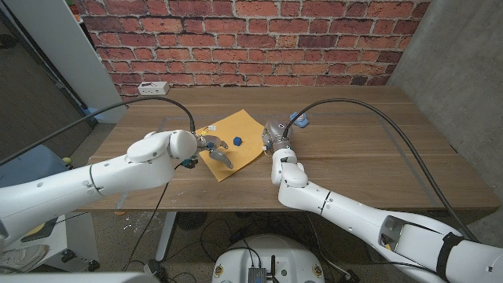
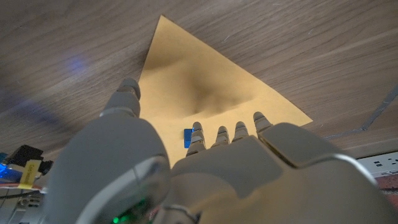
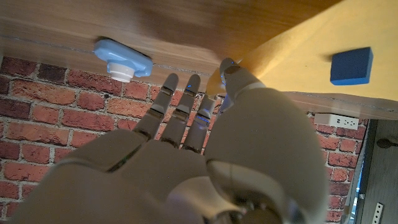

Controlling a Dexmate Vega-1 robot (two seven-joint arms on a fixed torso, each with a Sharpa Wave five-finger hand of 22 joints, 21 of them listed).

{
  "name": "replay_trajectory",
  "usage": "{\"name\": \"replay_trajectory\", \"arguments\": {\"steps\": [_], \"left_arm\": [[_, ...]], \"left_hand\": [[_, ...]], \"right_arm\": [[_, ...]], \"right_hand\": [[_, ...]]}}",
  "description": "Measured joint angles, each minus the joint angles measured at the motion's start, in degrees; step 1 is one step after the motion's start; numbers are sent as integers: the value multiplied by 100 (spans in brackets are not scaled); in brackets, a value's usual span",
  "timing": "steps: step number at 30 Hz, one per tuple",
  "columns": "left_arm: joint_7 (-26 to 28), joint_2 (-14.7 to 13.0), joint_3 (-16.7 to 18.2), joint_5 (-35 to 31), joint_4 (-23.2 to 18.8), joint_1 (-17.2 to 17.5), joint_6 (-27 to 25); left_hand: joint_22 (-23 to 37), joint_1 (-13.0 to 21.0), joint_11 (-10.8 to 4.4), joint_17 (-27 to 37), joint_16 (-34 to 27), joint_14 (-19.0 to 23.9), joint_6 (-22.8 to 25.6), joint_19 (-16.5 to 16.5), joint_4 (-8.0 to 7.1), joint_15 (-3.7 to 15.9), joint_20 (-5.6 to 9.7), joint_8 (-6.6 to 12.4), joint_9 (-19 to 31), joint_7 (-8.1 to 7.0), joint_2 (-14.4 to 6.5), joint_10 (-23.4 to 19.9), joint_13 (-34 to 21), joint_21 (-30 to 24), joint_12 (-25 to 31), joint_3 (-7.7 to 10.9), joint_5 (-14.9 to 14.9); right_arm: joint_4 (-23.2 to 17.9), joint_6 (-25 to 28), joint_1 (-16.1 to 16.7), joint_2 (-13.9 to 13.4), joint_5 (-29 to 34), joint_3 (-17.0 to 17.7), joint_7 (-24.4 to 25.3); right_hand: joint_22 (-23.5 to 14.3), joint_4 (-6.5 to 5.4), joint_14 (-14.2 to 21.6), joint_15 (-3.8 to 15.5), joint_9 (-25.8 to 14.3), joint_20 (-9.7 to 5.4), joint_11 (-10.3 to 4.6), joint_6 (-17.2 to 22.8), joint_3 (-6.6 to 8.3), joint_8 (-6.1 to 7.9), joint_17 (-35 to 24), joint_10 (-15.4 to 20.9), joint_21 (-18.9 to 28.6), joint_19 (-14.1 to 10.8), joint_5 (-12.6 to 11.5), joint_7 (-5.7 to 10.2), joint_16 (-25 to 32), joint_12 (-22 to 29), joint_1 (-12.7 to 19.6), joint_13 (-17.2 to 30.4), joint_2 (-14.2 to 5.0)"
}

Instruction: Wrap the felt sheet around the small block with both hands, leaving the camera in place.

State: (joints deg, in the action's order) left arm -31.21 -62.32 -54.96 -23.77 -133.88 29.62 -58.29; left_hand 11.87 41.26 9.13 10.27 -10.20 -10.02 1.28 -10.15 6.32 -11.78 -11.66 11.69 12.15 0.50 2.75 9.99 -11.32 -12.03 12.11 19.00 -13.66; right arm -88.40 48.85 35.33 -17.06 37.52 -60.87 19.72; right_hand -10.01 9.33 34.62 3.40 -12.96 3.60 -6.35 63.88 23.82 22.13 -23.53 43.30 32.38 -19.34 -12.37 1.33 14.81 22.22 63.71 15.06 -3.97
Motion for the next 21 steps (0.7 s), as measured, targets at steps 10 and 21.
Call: {"name": "replay_trajectory", "arguments": {"steps": [10, 21], "left_arm": [[-1292, 391, -1102, -1595, 240, -604, -546], [-2523, 903, -1687, -3402, 768, -857, -667]], "left_hand": [[-16, 279, -43, 0, 0, 0, 62, 0, 69, 0, 0, 75, 41, -72, -389, -12, 0, -11, 0, 157, 39], [-16, 438, -146, -15, -45, 0, 433, 0, 141, 1, 1, 242, 52, -155, -633, -21, 0, -55, 89, 271, 203]], "right_arm": [[72, -102, -80, -6, -220, -11, 211], [132, -361, -112, -63, -440, 57, 428]], "right_hand": [[0, -2, 71, -10, -26, 0, 23, 0, 129, -1, -12, 23, 0, 0, -37, -1, -41, 68, -30, 26, 30], [1, -4, 142, -2, -49, 62, -10, 22, 288, -5, -28, 71, 0, -63, -45, -22, -62, 131, -116, 53, 79]]}}
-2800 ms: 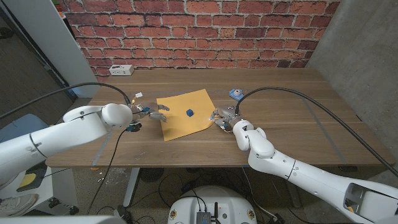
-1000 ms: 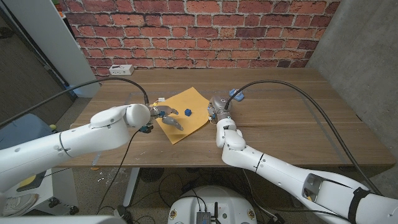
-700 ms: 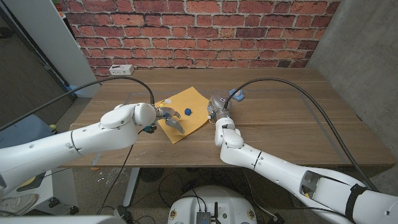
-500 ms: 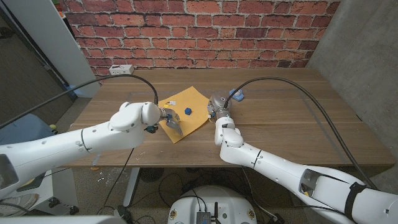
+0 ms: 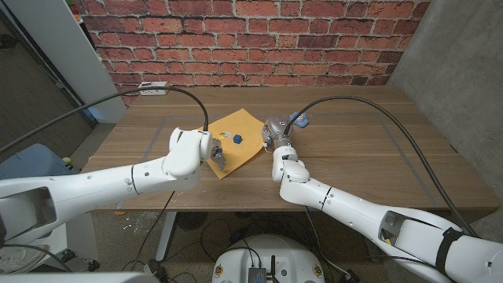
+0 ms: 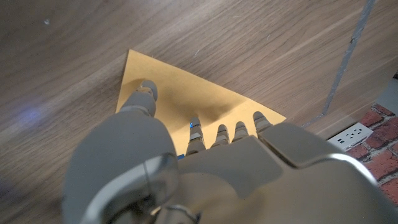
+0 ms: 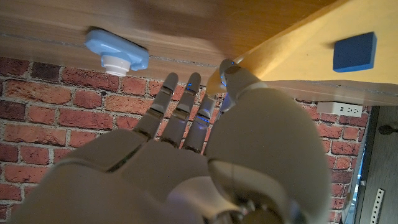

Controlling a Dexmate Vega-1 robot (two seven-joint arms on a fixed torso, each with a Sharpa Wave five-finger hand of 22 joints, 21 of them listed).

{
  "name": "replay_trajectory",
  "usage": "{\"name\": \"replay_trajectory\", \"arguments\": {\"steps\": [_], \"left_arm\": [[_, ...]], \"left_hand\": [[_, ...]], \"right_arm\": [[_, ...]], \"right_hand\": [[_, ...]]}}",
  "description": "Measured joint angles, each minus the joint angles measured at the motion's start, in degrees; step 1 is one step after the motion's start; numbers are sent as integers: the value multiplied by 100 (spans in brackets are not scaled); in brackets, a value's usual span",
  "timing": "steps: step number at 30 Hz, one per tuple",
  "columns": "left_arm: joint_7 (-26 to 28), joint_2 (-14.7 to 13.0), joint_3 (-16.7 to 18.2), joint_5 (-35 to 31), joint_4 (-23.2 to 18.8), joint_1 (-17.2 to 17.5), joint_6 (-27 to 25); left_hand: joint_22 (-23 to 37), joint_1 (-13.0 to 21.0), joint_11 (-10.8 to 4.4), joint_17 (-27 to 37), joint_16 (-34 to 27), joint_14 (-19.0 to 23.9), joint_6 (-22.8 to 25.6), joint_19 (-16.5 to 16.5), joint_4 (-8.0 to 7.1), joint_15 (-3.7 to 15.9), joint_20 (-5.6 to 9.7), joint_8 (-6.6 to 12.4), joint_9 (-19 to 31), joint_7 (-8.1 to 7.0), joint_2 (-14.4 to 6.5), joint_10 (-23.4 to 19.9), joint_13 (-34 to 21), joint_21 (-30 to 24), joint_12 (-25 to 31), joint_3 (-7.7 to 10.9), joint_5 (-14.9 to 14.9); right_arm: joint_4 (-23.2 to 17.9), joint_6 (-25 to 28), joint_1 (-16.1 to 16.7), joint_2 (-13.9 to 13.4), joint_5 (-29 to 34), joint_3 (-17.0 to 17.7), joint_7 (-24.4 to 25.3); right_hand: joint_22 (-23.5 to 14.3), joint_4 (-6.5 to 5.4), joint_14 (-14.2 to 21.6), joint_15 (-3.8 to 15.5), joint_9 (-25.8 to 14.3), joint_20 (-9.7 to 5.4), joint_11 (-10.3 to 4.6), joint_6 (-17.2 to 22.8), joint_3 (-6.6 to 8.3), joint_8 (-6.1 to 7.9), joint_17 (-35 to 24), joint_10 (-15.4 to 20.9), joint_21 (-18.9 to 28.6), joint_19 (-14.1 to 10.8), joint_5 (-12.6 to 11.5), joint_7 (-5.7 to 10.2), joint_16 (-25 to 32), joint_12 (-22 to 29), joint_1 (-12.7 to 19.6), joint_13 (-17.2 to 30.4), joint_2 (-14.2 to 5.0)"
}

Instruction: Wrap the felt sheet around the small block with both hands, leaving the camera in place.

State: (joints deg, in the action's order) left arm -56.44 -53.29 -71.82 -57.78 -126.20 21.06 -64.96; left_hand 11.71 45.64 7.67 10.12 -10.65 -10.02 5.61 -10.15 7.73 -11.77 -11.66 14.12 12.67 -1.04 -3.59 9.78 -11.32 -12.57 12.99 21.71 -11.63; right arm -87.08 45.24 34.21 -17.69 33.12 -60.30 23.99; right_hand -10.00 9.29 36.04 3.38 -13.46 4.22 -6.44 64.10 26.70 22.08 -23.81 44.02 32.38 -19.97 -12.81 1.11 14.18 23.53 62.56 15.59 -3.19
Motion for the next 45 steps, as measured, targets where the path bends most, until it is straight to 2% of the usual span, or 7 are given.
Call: {"name": "replay_trajectory", "arguments": {"steps": [18, 21, 22, 28, 29, 30, 45], "left_arm": [[-312, 820, 949, -1875, 794, 1086, 1107], [-311, 820, 949, -2117, 794, 1086, 1261], [-311, 1040, 1319, -2137, 949, 1438, 1275], [-271, 1040, 1319, -2226, 949, 1438, 1497], [-270, 1276, 1982, -2244, 819, 1959, 1558], [-268, 1314, 2071, -2281, 754, 2039, 1602], [-223, 1803, 2826, -3218, 111, 2969, 2190]], "left_hand": [[-54, 414, -398, -27, -84, -10, 1903, 0, 166, 52, 0, 659, 92, -191, -460, -380, 13, -143, 272, 217, 130], [-54, 315, -341, -23, -38, -10, 1398, 0, 50, 52, 0, 372, 64, -124, -363, -322, 13, -131, 208, 128, 154], [-54, 99, -313, -17, -9, -10, 1250, 0, -52, 52, 0, 287, 63, -103, -293, -249, 13, -92, 151, 4, 169], [-9, -925, -168, -11, 29, -10, 699, 0, -477, 52, 0, -37, 97, 106, 33, 8, -3, -29, -17, -581, 169], [-9, -983, -137, -11, 29, -10, 615, 0, -493, 52, 0, -79, 96, 132, 56, 0, -3, -28, -17, -622, 167], [-9, -1052, -97, -10, 29, -10, 514, 0, -517, 52, 0, -121, 102, 147, 57, 2, -3, -28, -49, -647, 150], [-5, -1175, 146, -11, 29, -10, 8, 0, -438, 9, 0, -221, 195, 412, 180, 21, -30, -29, -93, -773, 92]], "right_arm": [[108, -401, -19, -110, -194, 94, 166], [126, -401, -19, -118, -194, 101, 166], [130, -484, -19, -118, -218, 101, 186], [212, -484, -53, -94, -218, 99, 186], [233, -525, -64, -76, -227, 96, 186], [251, -528, -73, -67, -227, 90, 186], [417, -594, -113, 115, -305, 117, 352]], "right_hand": [[1, -5, 123, 21, -1, 12, -31, 0, 274, -1, -52, 31, -44, -55, -34, 0, -22, 88, -113, 52, 38], [0, -14, 137, 6, -1, 18, -32, 0, 303, -7, -52, 31, -44, -62, -34, 0, -22, 88, -166, 53, 45], [1, -5, 143, 0, -1, 18, -31, 0, 322, -15, -52, 31, -44, -62, -34, 0, -22, 88, -173, 53, 38], [1, -4, 143, 0, 0, 19, -31, 0, 368, -17, -79, 31, -44, -62, -34, 0, -44, 127, -172, 79, 38], [1, -4, 143, 0, 0, 19, -31, 0, 368, -17, -79, 31, -44, -62, -34, 0, -44, 127, -183, 78, 48], [1, -12, 143, 0, 0, 19, -31, 0, 379, -17, -79, 31, -44, -62, -34, 0, -44, 127, -189, 78, 54], [-28, 5, 205, 0, -15, 19, 10, 1, 627, -17, -106, 154, -90, -61, -34, -1, -44, 259, -308, 123, 142]]}}
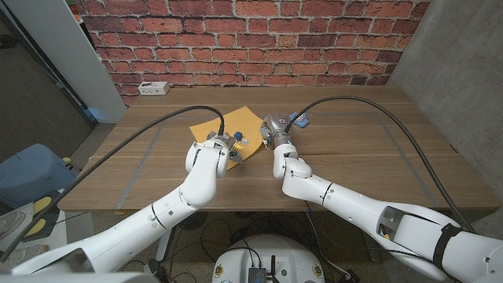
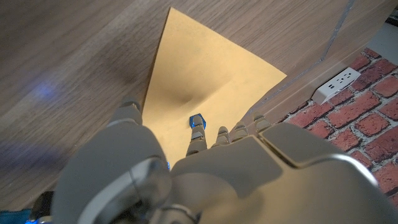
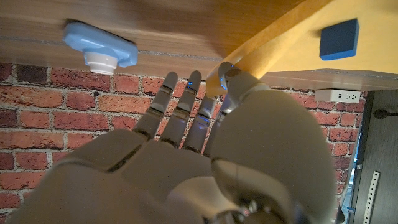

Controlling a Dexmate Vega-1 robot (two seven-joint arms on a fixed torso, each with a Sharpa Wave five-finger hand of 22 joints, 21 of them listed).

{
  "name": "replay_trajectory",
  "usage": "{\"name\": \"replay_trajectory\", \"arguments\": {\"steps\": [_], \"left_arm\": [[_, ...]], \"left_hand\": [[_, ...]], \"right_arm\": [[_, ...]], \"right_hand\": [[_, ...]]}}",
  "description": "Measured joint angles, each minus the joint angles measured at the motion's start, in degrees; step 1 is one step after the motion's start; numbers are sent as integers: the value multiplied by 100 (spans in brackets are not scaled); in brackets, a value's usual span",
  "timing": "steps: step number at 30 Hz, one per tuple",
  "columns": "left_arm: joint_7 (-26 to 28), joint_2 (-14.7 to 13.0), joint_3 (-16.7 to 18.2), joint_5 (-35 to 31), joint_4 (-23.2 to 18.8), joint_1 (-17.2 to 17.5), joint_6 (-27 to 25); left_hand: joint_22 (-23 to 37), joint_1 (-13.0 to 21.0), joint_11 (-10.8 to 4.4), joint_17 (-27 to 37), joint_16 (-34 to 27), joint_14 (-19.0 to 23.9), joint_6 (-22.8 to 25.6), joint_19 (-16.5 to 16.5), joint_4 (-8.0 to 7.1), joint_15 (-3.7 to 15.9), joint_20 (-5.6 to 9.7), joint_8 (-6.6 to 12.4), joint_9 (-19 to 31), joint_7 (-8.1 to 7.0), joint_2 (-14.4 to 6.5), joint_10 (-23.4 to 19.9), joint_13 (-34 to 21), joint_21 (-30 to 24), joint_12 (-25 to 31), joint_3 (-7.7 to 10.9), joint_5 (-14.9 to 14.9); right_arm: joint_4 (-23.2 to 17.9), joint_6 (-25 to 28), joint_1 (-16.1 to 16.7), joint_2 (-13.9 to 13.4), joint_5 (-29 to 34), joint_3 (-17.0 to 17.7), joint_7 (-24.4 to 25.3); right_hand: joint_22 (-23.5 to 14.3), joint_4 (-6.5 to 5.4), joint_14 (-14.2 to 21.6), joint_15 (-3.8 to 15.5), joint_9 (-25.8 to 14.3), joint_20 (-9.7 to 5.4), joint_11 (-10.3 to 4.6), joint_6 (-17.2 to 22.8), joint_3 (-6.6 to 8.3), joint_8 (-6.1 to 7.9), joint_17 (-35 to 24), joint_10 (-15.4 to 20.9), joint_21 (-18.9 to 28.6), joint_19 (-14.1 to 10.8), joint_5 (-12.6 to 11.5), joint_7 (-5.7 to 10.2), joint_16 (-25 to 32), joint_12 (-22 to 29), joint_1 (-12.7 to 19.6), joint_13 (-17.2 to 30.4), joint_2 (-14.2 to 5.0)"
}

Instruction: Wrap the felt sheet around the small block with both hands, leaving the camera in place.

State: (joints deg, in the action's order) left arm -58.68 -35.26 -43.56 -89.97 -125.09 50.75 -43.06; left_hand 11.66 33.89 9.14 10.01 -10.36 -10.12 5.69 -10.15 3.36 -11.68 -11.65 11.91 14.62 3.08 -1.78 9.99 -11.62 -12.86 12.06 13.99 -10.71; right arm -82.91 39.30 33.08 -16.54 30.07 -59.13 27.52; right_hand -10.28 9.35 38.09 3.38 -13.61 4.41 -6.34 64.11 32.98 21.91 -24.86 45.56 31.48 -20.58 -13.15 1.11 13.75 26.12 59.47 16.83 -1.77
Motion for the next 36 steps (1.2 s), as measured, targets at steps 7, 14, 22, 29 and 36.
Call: {"name": "replay_trajectory", "arguments": {"steps": [7, 14, 22, 29, 36], "left_arm": [[-231, 320, 196, -503, 68, 240, 319], [-455, 650, 356, -1000, 309, 412, 607], [-519, 960, 484, -1348, 680, 544, 811], [-499, 1098, 541, -1523, 908, 580, 885], [-495, 1173, 579, -1599, 1124, 581, 929]], "left_hand": [[0, 192, 30, 0, 0, 0, -30, 0, 132, 0, 0, 41, 44, 30, -112, -31, 0, 0, 0, 84, -32], [16, 354, 30, 0, 0, 0, 45, 0, 222, 0, 0, 129, 71, 62, -247, -31, 0, 0, 9, 175, -31], [21, 547, 9, -1, -1, 0, 214, 0, 338, 1, 0, 246, 124, 83, -380, -9, 1, -17, 71, 291, -31], [21, 761, -9, -1, -29, 0, 449, 0, 456, 1, 0, 365, 176, 71, -595, -27, 1, -51, 146, 415, -32], [21, 1308, -131, -14, -29, 0, 1194, 0, 567, 1, 0, 724, 237, 244, -883, -213, 12, -114, 316, 906, -96]], "right_arm": [[-8, -65, 60, 24, -85, 84, 122], [-73, -155, 123, 5, -169, 144, 208], [-182, -289, 198, -65, -240, 212, 290], [-230, -380, 235, -97, -257, 247, 334], [-245, -462, 272, -108, -265, 291, 400]], "right_hand": [[0, -4, 21, 21, -15, -32, 21, 0, 99, -5, -36, 20, 0, -32, -21, 0, 0, 41, -46, 8, 17], [0, 12, 21, 21, -14, -1, 21, 0, 129, -5, -79, 20, 0, -63, -21, 0, 0, 41, -47, 35, 19], [1, 14, 20, 20, -14, -1, 21, -23, 175, -5, -133, 20, 0, -63, -21, -23, 0, 85, -75, 35, 48], [1, 21, 40, 41, -1, -31, 21, -22, 214, -5, -181, 20, 0, -94, -21, -23, 0, 101, -97, 61, 70], [1, 32, 40, 41, -12, 0, 21, -11, 225, -5, -233, 20, 1, -125, -21, -32, 0, 145, -97, 61, 70]]}}
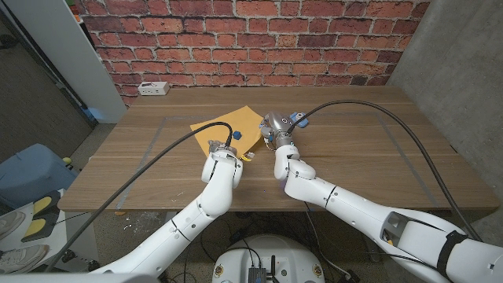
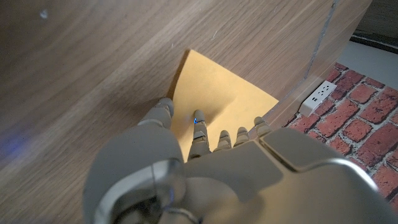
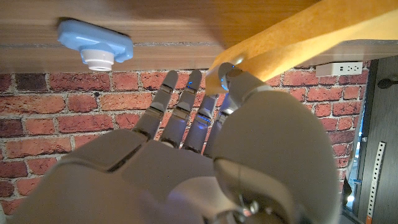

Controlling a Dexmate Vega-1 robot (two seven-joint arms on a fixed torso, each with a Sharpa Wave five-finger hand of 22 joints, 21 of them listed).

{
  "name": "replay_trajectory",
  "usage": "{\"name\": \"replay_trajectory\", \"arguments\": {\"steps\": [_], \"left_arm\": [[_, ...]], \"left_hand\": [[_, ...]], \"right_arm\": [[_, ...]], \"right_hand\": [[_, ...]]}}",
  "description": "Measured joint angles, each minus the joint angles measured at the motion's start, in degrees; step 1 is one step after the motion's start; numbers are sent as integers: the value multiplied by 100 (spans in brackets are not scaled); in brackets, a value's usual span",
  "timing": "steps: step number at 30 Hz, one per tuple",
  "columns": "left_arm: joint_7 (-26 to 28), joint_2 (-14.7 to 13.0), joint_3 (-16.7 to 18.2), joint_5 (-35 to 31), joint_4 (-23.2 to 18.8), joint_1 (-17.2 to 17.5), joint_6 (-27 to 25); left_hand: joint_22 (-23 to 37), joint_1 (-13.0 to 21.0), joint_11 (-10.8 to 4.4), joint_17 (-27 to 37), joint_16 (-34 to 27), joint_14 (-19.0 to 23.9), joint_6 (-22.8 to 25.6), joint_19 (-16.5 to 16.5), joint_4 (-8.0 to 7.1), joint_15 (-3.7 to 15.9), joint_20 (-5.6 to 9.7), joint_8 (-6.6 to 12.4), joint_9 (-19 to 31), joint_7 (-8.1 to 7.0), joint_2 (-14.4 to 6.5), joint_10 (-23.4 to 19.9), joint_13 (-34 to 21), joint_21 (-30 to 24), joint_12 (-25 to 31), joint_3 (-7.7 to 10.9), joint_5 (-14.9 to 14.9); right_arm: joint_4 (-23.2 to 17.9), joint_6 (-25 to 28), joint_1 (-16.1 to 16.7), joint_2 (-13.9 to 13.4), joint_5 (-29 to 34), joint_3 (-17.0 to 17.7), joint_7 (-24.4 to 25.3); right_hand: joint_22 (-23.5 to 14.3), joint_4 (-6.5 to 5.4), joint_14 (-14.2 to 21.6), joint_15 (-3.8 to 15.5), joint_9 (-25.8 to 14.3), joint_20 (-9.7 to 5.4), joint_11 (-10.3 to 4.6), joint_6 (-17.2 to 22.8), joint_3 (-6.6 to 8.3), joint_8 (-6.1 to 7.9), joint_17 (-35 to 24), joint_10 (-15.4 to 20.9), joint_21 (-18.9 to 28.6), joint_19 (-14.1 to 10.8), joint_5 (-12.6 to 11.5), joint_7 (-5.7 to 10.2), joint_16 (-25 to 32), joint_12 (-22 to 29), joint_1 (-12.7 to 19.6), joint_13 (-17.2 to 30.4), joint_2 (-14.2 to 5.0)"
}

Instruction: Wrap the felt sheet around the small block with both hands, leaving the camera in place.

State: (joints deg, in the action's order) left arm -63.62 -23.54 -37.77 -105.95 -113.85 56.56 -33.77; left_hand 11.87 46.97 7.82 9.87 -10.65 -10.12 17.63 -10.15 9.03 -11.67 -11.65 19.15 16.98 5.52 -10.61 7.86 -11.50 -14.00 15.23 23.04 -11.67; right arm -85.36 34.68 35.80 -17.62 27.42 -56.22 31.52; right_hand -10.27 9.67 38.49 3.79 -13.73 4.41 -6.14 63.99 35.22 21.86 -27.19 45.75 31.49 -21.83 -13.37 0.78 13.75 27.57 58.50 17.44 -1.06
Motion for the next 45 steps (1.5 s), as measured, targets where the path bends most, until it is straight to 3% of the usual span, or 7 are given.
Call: {"name": "replay_trajectory", "arguments": {"steps": [8, 13, 18, 21, 22, 32, 45], "left_arm": [[107, 36, 27, -14, 221, -37, -98], [396, 30, 29, -5, 311, 8, -237], [836, -17, 79, 201, 242, 111, -365], [1053, -61, 134, 385, 98, 175, -384], [1198, -91, 179, 534, 12, 208, -386], [1768, -394, 506, 1920, -734, 309, -345], [2094, -834, 688, 3558, -1316, 166, -450]], "left_hand": [[0, 599, -222, -1, -45, 25, 225, 3, -7, 25, -4, 561, 1, 166, -25, -808, 37, -191, 162, 591, -28], [27, 890, -425, -28, -111, 631, 400, 504, -76, 251, -56, 913, 1, 340, -62, -1573, 59, -423, 242, 859, 20], [28, 893, -652, -28, -150, 999, 946, 805, -234, 421, -61, 945, 230, 220, -65, -1963, 59, -551, 287, 919, 68], [13, 893, -710, -27, -150, 1142, 2396, 956, -281, 505, -53, 914, 465, 49, -65, -2124, 59, -595, 287, 918, 100], [11, 892, -742, -27, -150, 1182, 2552, 1009, -295, 545, -54, 889, 454, 10, -65, -2155, 58, -624, 287, 904, 111], [11, 860, -741, -27, -150, 1414, 2844, 1169, -398, 655, -61, 824, 347, 123, -96, -2358, 58, -679, 287, 941, 123], [-16, 860, -774, -26, -111, 1651, 3029, 1343, -311, 770, -11, 752, 343, 246, -95, -2656, 57, -768, 287, 1028, 65]], "right_arm": [[7, -31, 11, 11, -2, 47, 76], [25, -22, 11, 16, -2, 66, 93], [16, 21, 10, -10, 4, 69, 93], [-33, 51, 10, -56, 26, 70, 77], [-83, 63, 24, -100, 42, 74, 62], [-628, 218, 226, -500, 214, 145, -108], [-1348, 432, 420, -982, 403, 251, -547]], "right_hand": [[0, -10, 0, 0, 3, 0, 0, 21, 36, 0, -59, 0, 0, 0, 0, -18, 26, 0, 0, 27, 0], [0, 4, 0, 0, 3, 0, 0, 21, 55, 0, -86, 0, 0, 1, 24, -19, 27, 0, -23, 27, 23], [0, -17, 0, 0, 3, 0, -4, 22, 76, 0, -112, -4, 0, 1, 24, -19, 26, 0, -22, 27, 23], [0, -10, -48, -17, -17, 0, -40, 22, 117, 0, -138, -106, 0, 1, 24, -19, 26, 16, -45, 44, 46], [0, -22, -82, -14, -24, 0, -31, 23, 128, 0, -139, -141, 0, 1, 24, -19, 16, 16, -45, 52, 46], [1, -66, -230, -39, -80, -22, -75, 29, 234, -22, -191, -406, -44, 23, 68, -27, -44, -12, -191, 80, 50], [1, -79, -414, -40, -148, 0, -110, 29, 361, 3, -256, -569, -118, 107, 90, -27, -107, -47, -304, 79, 88]]}}
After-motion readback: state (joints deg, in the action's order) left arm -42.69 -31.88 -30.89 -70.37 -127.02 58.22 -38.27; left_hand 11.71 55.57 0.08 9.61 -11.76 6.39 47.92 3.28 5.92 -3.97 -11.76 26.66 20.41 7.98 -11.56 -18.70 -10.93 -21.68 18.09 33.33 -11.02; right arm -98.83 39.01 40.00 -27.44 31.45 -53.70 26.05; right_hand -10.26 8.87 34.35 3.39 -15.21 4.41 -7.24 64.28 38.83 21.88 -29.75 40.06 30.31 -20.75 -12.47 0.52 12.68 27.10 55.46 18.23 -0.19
